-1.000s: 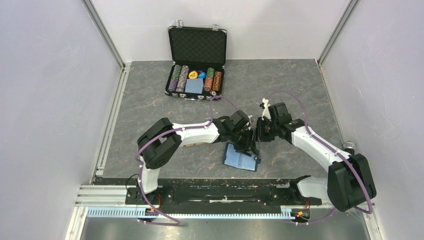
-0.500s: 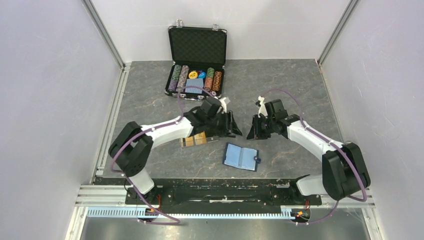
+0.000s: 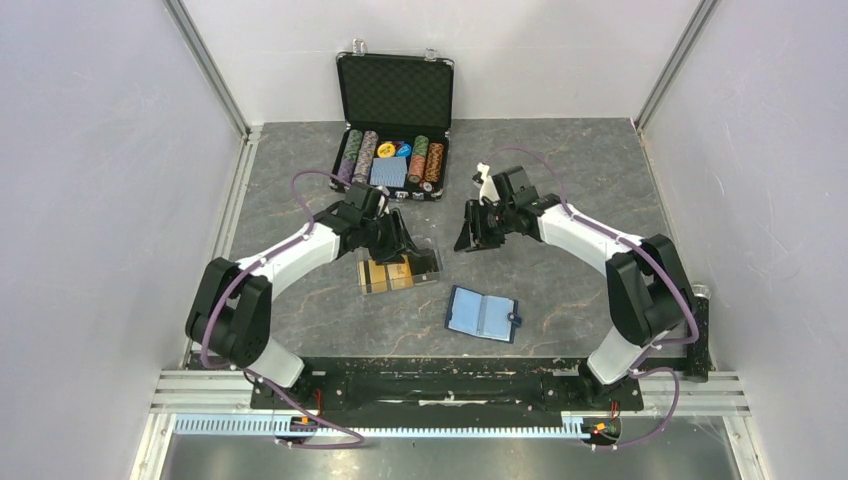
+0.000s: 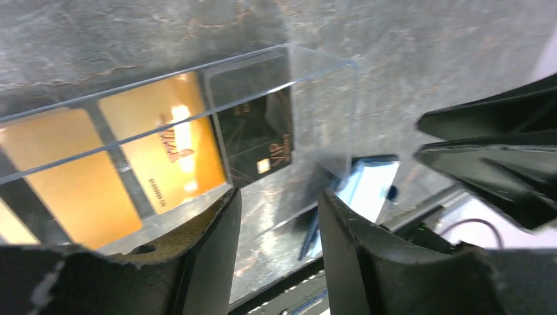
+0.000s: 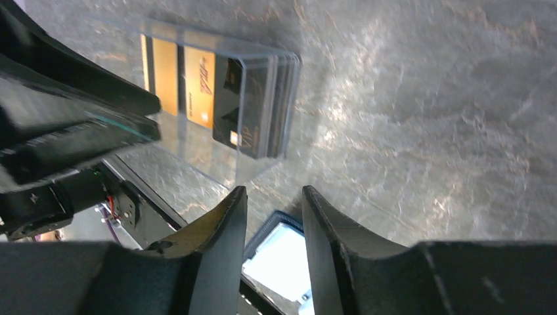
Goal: Put the credit cards into the card holder
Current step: Pick up the credit card from the storage box.
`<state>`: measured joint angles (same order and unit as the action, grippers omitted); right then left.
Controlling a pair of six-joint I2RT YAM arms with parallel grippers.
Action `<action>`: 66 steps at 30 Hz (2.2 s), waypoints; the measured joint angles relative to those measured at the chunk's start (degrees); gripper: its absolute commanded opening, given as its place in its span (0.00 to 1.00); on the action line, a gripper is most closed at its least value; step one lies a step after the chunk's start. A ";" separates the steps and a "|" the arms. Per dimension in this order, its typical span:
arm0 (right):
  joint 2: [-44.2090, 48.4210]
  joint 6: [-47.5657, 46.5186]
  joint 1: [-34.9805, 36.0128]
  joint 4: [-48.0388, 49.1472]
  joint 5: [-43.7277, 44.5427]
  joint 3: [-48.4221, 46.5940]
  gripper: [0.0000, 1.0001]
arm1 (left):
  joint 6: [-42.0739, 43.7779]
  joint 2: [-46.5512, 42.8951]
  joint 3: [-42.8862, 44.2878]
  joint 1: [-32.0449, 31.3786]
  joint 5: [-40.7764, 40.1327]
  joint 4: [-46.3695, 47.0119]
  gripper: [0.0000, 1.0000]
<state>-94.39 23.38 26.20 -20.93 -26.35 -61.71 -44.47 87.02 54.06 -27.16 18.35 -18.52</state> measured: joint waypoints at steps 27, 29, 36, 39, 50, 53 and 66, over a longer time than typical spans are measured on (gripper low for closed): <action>-3.61 -2.45 0.33 -2.75 -0.76 -3.30 0.49 | 6.05 15.63 9.20 -2.73 -4.83 -10.12 0.05; -3.61 -2.47 0.33 -2.75 -0.74 -3.30 0.49 | 6.21 15.63 9.40 -2.84 -4.94 -10.27 0.02; -3.61 -2.47 0.33 -2.80 -0.74 -2.91 0.49 | 6.99 15.63 10.73 -3.39 -6.10 -12.02 0.02; -3.61 -2.47 0.33 -2.75 -0.72 -2.62 0.49 | 7.41 15.63 12.02 -4.15 -7.48 -13.46 0.02; -3.56 -2.51 0.33 -2.89 -0.52 -1.97 0.49 | 9.86 15.80 15.74 -6.43 -10.34 -17.27 0.10; -3.54 -2.58 0.33 -2.91 -0.52 -1.38 0.49 | 9.92 15.80 16.72 -6.73 -10.43 -18.14 0.17; -3.48 -2.67 0.33 -2.95 -0.28 -0.33 0.49 | 14.47 21.00 19.93 -7.08 -12.00 -22.95 0.25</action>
<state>-97.86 20.71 26.52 -23.88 -26.63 -62.04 -30.00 108.03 74.00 -34.24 6.35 -41.47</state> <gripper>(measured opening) 0.490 0.242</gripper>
